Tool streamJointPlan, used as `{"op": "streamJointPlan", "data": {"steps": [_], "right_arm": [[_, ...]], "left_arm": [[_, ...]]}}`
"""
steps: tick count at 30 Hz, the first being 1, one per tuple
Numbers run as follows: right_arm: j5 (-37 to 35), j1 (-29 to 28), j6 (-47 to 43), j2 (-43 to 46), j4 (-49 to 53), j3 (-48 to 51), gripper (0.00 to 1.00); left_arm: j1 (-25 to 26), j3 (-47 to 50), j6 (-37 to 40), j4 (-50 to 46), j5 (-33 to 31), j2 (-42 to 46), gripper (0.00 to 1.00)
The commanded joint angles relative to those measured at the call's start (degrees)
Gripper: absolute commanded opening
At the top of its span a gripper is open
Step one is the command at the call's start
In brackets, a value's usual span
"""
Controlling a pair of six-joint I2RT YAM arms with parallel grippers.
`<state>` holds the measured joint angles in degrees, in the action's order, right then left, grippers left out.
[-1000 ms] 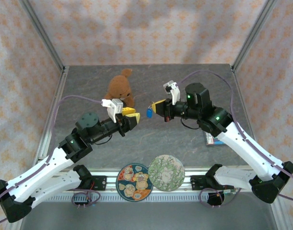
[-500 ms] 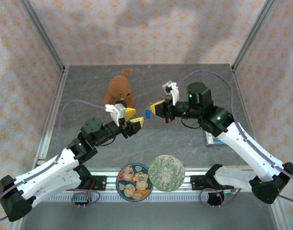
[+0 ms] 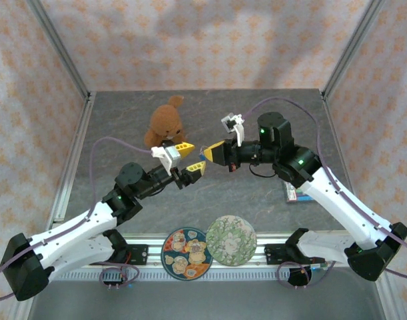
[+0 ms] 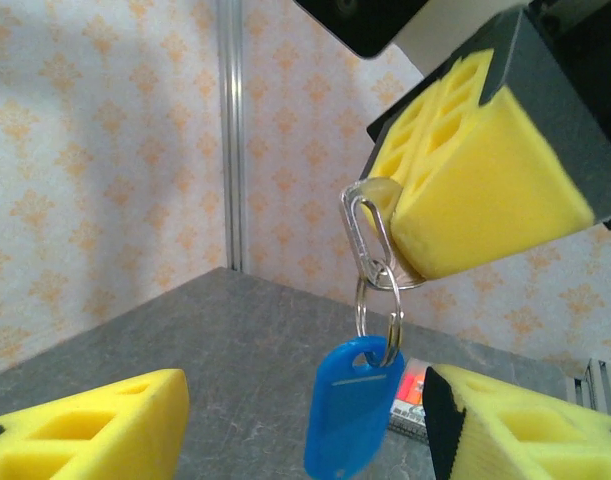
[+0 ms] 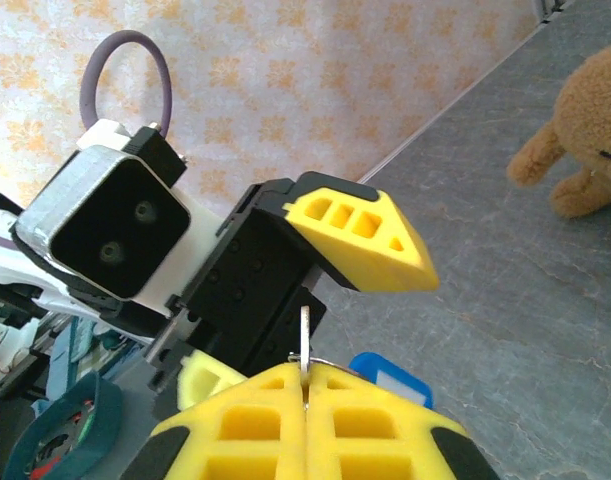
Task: Remove the keys from the keyring
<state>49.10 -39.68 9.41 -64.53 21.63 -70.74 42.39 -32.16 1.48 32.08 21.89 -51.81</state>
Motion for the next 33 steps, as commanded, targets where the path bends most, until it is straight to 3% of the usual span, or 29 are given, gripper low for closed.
{"op": "streamJointPlan", "data": {"steps": [1, 8, 20, 33], "right_arm": [[2.41, 0.3, 0.97, 0.19, -2.62, -2.21, 0.0], [3.33, 0.31, 1.32, 0.04, -2.72, -2.21, 0.0], [3.46, 0.31, 1.84, 0.61, -3.26, -2.25, 0.0], [1.61, 0.31, 3.05, 1.37, -3.95, -2.64, 0.0]], "left_arm": [[0.5, -3.12, 2.92, 3.44, 1.67, -0.83, 0.65], [0.67, -5.43, 3.35, 4.06, 2.37, -3.4, 0.6], [1.09, -6.77, 4.68, 4.48, 2.43, -5.14, 0.43], [1.48, -5.54, 4.39, 4.64, 2.28, -4.61, 0.48]]}}
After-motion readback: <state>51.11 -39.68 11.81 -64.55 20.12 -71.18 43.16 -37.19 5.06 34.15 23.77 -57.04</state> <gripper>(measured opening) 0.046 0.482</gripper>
